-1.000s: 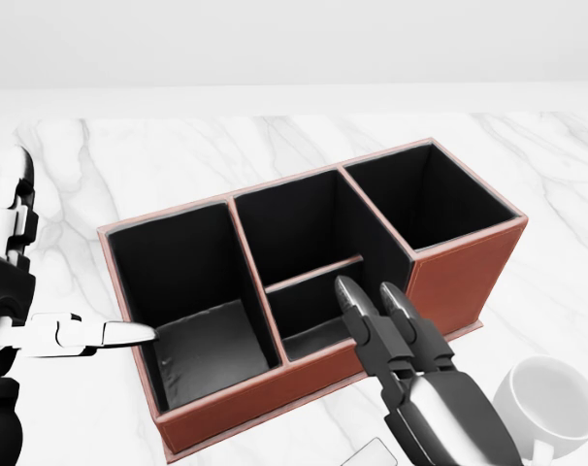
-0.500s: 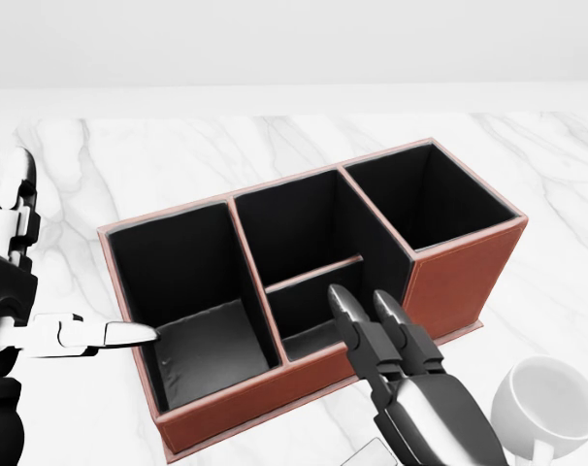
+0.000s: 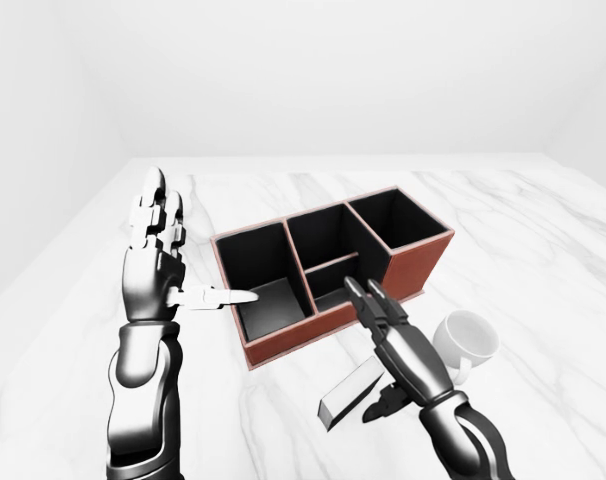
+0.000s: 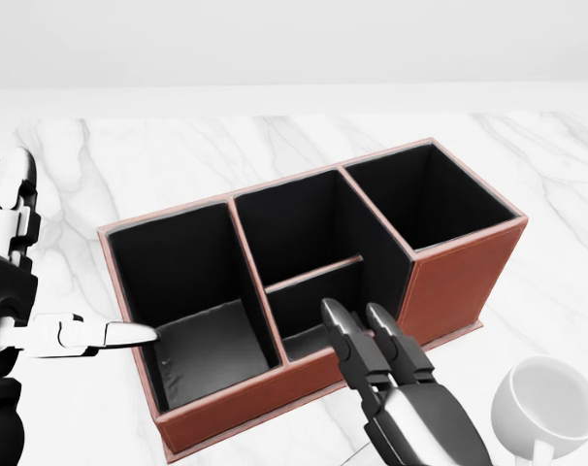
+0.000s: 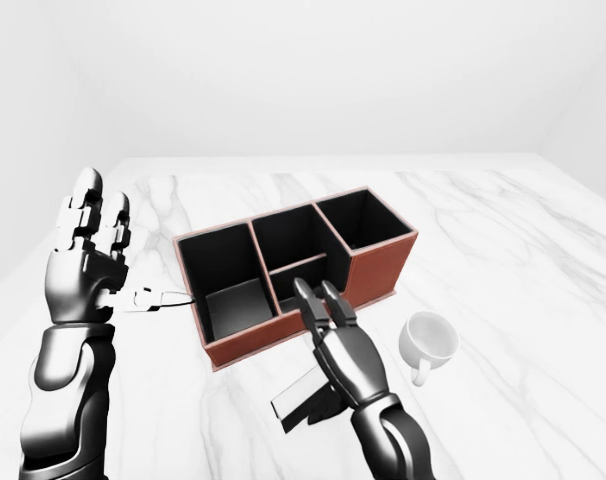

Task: Pick up the book and place it in the front compartment of the caddy.

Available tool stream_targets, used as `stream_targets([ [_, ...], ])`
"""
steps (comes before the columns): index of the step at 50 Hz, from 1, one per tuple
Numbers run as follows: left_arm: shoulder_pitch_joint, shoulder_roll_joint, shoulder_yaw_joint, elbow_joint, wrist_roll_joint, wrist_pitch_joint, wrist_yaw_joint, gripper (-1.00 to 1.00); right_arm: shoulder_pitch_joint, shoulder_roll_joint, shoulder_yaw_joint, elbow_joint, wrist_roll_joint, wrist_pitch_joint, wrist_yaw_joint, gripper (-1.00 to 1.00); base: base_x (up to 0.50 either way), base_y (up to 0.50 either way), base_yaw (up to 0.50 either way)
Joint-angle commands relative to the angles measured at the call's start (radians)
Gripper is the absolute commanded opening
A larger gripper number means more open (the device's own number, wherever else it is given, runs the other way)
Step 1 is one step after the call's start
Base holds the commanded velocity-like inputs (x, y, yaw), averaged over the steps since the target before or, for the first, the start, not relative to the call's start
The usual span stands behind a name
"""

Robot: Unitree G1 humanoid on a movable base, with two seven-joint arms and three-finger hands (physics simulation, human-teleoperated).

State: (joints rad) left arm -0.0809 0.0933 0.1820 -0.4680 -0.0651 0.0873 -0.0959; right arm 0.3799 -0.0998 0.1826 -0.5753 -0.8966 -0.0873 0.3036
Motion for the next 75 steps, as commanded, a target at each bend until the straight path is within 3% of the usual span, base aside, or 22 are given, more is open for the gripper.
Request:
stream_targets([
  [1,0.003,-0.001,-0.001,-0.004,0.001,0.0,-0.001,1.0,0.008,-0.004,0.027,0.022,-0.019,0.0,-0.026,1.0,0.0,0.0,0.0],
  [75,0.009,-0.005,-0.007,0.0,0.008,0.0,-0.004,1.0,-0.033,-0.03,0.065,0.221,-0.083,0.0,-0.133,1.0,0.0,0.0,0.0],
])
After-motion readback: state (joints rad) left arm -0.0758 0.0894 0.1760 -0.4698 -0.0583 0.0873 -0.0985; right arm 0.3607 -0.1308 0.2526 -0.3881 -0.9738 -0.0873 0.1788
